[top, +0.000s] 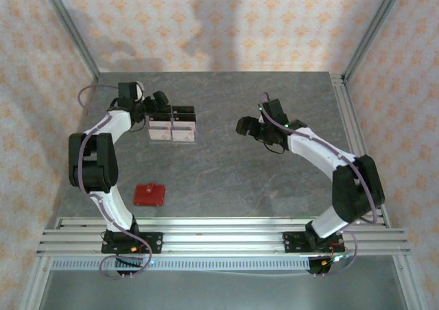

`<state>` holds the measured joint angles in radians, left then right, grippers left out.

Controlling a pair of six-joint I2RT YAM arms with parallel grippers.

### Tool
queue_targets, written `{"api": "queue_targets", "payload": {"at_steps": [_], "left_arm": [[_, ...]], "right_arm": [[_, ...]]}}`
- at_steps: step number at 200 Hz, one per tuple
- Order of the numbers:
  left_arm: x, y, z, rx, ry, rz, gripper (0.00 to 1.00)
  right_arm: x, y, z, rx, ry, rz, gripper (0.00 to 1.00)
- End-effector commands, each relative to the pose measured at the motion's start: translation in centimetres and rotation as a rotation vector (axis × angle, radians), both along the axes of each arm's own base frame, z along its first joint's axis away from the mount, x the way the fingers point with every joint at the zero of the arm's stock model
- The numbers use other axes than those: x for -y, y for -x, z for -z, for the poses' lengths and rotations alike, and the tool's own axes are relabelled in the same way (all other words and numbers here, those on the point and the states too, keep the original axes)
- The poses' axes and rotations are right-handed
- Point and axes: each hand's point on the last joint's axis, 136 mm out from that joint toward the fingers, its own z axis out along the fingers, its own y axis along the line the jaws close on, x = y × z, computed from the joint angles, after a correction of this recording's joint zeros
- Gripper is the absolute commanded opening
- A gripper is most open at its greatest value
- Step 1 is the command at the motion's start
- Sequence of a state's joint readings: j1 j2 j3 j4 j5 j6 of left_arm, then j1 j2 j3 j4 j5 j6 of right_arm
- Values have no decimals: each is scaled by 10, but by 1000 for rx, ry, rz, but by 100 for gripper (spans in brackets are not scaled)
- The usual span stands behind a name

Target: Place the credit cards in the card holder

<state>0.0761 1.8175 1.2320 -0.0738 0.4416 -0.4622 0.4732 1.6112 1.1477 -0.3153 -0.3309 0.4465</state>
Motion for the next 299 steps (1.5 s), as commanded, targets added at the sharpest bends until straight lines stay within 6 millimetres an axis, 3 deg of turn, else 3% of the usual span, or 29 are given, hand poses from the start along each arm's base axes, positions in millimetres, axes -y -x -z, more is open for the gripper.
{"api": "queue_targets", "payload": {"at_steps": [1,49,96,161,214,241,299], "left_arm": [[16,1,-12,40,-5,16,100],[47,7,-9,38,-4,48,100],[69,12,-6,37,1,67,100],[85,14,1,27,-4,97,100],[95,16,4,17,22,98,100],[101,17,6,11,24,104,100],[121,14,5,19,35,129,100]], "right_arm": [[-22,-6,6,-20,37,-54,80],[-63,-19,28,-29,121,-128,73],[-82,-27,47,-35,167,-158,68],[-79,-39,70,-40,229,-139,58],[-73,-44,80,-34,275,-123,33],[-65,-43,83,-32,298,-106,31],[-28,-52,80,-33,293,-21,30]]}}
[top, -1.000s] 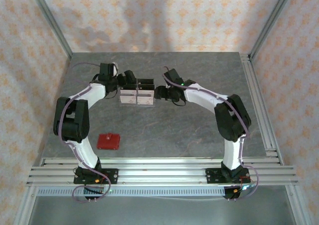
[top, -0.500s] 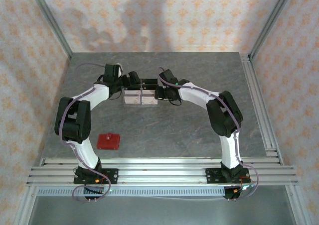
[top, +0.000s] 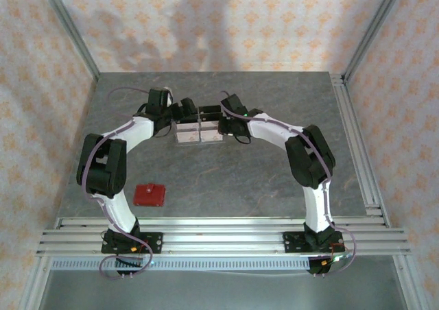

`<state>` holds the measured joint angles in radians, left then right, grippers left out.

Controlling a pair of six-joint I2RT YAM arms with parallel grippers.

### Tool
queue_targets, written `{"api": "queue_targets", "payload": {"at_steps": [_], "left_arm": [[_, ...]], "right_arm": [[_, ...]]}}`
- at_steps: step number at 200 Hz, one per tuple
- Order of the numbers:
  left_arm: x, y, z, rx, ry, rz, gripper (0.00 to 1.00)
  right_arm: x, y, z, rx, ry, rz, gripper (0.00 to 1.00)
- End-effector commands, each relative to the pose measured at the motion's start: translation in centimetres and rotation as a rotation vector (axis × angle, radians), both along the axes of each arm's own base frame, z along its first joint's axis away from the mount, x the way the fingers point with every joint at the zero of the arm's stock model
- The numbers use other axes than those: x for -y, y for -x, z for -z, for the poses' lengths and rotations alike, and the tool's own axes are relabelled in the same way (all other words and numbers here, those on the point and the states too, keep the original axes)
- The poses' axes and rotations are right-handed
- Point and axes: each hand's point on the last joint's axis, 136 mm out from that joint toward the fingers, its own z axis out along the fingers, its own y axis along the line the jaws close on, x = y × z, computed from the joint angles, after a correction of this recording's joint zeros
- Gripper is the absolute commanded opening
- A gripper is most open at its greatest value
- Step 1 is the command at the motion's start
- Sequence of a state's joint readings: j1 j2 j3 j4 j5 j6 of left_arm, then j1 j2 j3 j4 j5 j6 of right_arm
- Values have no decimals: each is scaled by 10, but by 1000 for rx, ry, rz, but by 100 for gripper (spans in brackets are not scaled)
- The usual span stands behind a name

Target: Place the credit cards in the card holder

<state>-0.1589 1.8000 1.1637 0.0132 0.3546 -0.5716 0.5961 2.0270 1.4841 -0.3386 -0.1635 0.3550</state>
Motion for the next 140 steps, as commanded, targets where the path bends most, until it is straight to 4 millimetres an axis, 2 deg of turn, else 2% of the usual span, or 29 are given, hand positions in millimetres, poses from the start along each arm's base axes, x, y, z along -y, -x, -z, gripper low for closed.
{"api": "queue_targets", "payload": {"at_steps": [1,80,88,92,140], "left_arm": [[20,0,-1,8,13,32,100],[73,-10,1,13,16,96,100],[80,-12,-5,26,21,103,100],[83,-13,9,2,15,105,100],[125,-24,10,12,24,156,100]], "right_arm": [[39,1,17,-34,82,77,30],[83,-7,15,-36,90,160,31],[88,-7,16,-38,93,168,31],[90,-8,15,-35,93,174,30],[125,-7,16,-42,94,241,31]]}}
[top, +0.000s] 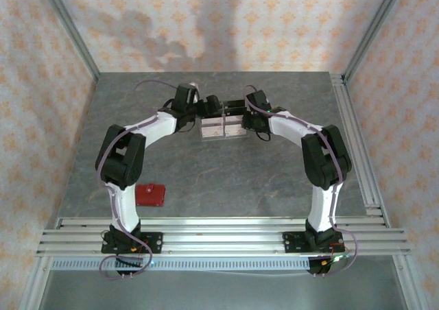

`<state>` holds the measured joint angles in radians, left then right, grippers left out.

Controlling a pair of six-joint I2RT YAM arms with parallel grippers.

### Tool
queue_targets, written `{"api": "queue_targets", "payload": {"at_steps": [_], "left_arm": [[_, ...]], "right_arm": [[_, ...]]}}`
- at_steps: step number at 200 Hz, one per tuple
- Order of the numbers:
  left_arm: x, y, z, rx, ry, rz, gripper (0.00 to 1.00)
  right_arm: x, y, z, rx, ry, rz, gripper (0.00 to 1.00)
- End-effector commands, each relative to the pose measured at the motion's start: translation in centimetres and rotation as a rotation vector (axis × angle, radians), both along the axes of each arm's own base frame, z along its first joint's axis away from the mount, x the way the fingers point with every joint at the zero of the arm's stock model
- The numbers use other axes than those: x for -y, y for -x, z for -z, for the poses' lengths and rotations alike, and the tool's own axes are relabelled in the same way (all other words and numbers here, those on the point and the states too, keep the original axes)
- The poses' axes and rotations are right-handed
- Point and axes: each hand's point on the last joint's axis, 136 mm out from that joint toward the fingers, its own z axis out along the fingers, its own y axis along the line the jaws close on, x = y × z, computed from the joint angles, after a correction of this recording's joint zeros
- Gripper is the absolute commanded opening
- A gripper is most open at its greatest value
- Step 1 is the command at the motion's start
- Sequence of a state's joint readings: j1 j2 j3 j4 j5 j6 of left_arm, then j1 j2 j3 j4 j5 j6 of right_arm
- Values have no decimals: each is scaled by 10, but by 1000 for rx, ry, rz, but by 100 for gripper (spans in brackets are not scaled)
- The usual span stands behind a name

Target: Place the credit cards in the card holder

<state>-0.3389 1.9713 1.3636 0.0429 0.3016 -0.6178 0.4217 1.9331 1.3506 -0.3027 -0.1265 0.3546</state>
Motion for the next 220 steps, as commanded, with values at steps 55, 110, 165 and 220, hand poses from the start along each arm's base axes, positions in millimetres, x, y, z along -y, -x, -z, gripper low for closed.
{"api": "queue_targets", "payload": {"at_steps": [55,110,165,220], "left_arm": [[76,-3,15,-33,10,99,100],[87,-9,13,-38,-8,75,100],[58,-8,-1,-38,-93,-31,100],[37,-15,-18,-26,-98,-133,100]], "right_arm": [[61,16,15,-61,57,113,31],[61,21,6,-61,37,84,44],[53,30,-22,-40,-5,17,67],[53,36,-33,-29,-17,7,68]]}}
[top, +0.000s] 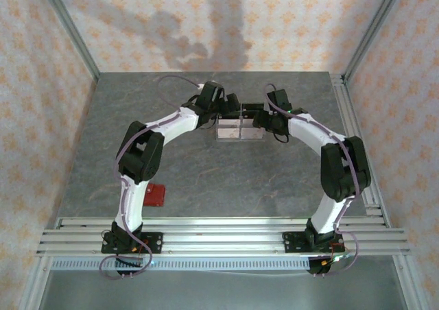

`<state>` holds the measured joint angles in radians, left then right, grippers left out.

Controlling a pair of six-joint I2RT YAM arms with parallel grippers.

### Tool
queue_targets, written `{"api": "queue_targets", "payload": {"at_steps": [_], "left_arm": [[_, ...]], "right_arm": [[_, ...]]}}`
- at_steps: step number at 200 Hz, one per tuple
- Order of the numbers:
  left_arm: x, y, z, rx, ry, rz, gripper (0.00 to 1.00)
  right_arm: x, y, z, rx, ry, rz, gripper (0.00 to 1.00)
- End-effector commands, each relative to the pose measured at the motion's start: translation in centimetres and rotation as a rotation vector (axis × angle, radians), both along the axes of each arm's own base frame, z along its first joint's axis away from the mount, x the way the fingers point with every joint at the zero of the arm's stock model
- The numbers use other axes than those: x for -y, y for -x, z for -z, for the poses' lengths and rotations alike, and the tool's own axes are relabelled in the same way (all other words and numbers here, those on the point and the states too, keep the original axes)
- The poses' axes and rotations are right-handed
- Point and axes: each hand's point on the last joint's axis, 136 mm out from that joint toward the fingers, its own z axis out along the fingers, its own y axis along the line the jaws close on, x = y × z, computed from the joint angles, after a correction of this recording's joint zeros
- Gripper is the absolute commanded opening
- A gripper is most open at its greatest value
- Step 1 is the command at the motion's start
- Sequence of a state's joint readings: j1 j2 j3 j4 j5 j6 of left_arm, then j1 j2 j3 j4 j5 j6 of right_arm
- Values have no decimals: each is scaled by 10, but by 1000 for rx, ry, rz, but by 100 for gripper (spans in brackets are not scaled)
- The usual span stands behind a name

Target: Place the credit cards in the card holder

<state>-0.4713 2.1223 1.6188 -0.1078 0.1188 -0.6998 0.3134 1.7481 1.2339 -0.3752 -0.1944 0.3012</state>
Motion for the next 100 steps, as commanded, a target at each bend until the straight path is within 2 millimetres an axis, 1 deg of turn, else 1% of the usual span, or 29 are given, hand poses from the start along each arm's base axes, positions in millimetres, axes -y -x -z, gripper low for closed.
{"api": "queue_targets", "payload": {"at_steps": [1,10,33,64,77,88,100], "left_arm": [[-19,0,-22,3,-34,-72,100],[-22,-1,-26,7,-49,-86,100],[-38,-8,-36,22,-81,-145,100],[-70,-18,-44,30,-96,-297,100],[-80,-21,-52,39,-84,-338,100],[-91,-17,-63,49,-104,-369,100],[-108,-2,-75,41,-152,-418,100]], "right_arm": [[1,10,-5,-13,4,-20,68],[0,12,-5,-15,3,-21,68],[1,13,-8,-10,3,-23,68],[3,15,-12,-1,4,-20,68],[3,16,-16,6,0,-18,68],[2,18,-18,10,-8,-18,68],[3,20,-22,6,-18,-9,68]]}}
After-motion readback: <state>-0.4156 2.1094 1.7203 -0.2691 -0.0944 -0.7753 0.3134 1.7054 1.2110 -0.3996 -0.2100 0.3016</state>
